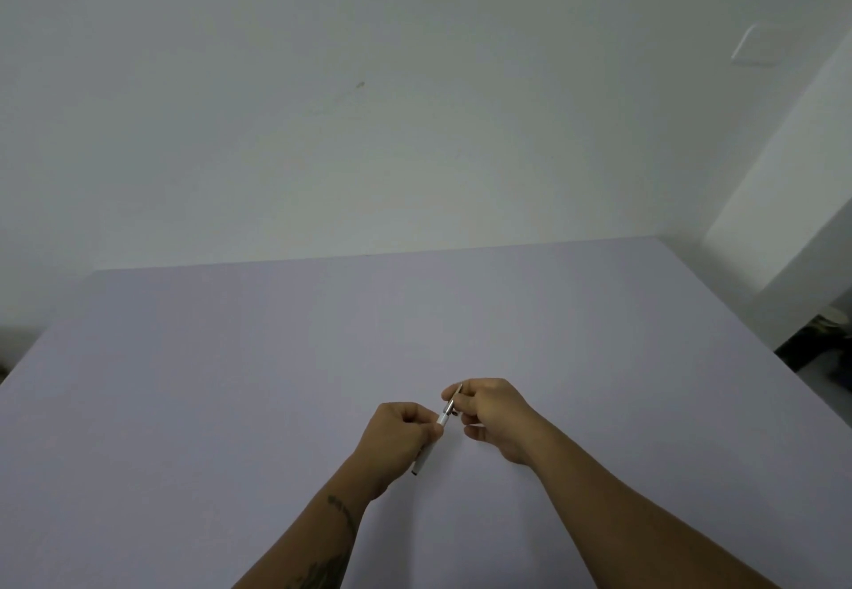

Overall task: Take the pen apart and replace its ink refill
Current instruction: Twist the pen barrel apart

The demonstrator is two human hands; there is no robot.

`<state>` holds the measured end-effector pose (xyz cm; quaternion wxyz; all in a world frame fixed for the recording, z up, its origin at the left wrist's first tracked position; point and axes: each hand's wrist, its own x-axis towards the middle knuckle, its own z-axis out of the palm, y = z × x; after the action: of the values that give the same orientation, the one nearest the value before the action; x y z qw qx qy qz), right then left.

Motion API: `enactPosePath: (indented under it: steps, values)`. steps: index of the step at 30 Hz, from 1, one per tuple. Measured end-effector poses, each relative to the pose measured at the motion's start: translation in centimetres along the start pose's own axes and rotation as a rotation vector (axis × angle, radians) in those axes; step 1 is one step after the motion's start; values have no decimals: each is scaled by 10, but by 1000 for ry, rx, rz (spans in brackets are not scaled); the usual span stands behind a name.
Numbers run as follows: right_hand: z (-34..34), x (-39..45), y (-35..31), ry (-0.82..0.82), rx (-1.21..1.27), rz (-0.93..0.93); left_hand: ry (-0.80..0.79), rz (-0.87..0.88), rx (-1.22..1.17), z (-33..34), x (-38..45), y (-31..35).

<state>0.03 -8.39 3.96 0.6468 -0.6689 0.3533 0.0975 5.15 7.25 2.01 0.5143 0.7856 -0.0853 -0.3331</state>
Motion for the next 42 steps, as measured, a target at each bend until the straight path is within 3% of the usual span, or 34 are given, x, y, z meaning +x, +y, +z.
enactPosePath:
  steps: [22,42]
  values:
    - [-1,9,7,-38,122,35,-2,-13,-20,-3,2,-2]
    - [0,7,7,7,37,-36,-27,-12,-53,-2,0,0]
